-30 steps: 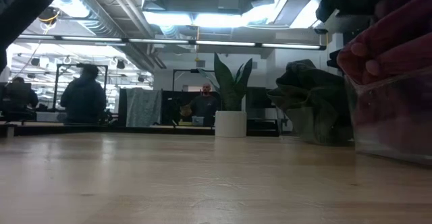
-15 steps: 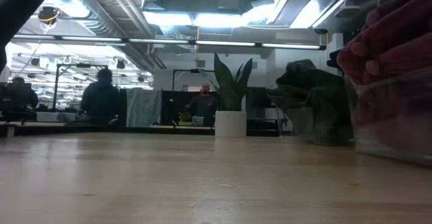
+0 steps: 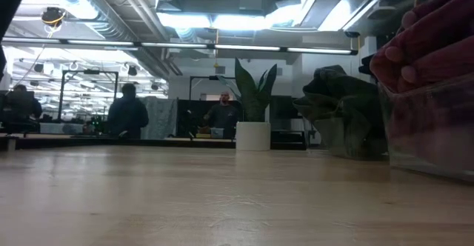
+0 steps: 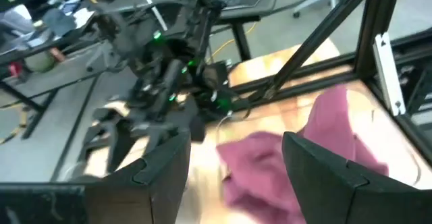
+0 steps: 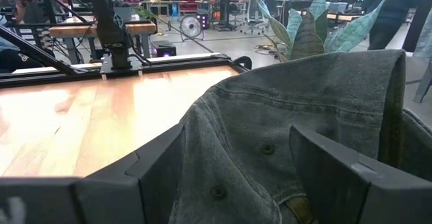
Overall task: Pick & Place hat
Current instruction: Return To Home Position
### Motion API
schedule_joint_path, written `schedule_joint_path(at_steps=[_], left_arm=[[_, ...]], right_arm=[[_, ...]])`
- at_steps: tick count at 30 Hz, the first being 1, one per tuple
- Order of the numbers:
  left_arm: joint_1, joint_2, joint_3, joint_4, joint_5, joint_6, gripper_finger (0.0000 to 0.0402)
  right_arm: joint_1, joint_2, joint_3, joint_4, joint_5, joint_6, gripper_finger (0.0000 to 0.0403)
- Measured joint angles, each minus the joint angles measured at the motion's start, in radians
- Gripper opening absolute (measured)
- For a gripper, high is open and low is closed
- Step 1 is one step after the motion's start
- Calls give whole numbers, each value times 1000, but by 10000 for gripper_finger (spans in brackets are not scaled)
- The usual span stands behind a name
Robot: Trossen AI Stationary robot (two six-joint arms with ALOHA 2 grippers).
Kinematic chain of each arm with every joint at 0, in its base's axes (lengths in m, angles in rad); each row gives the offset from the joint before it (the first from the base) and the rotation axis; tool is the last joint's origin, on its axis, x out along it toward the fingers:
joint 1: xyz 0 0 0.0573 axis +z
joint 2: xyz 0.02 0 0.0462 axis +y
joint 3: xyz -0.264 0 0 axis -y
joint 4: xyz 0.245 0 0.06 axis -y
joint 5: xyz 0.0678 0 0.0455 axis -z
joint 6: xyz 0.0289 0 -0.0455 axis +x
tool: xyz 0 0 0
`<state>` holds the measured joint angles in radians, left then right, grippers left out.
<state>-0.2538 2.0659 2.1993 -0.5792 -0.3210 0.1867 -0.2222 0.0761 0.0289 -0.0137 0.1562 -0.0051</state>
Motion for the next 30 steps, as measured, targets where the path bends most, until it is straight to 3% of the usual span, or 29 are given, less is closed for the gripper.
schedule_joint_path(at_steps=[4, 10, 16, 21, 30], left_arm=[[7, -149, -207, 15, -28, -22, 231], [13, -444, -699, 207, -104, -58, 231], [-1, -759, -1123, 239, -156, -21, 231], [0, -992, -1394, 262, -128, -85, 230], [0, -1281, -1802, 574, -30, -112, 230]], right_arm=[[0, 0, 0, 0, 0, 0, 264], [0, 0, 0, 0, 0, 0, 264], [0, 0, 0, 0, 0, 0, 264], [0, 0, 0, 0, 0, 0, 264], [0, 0, 0, 0, 0, 0, 264]])
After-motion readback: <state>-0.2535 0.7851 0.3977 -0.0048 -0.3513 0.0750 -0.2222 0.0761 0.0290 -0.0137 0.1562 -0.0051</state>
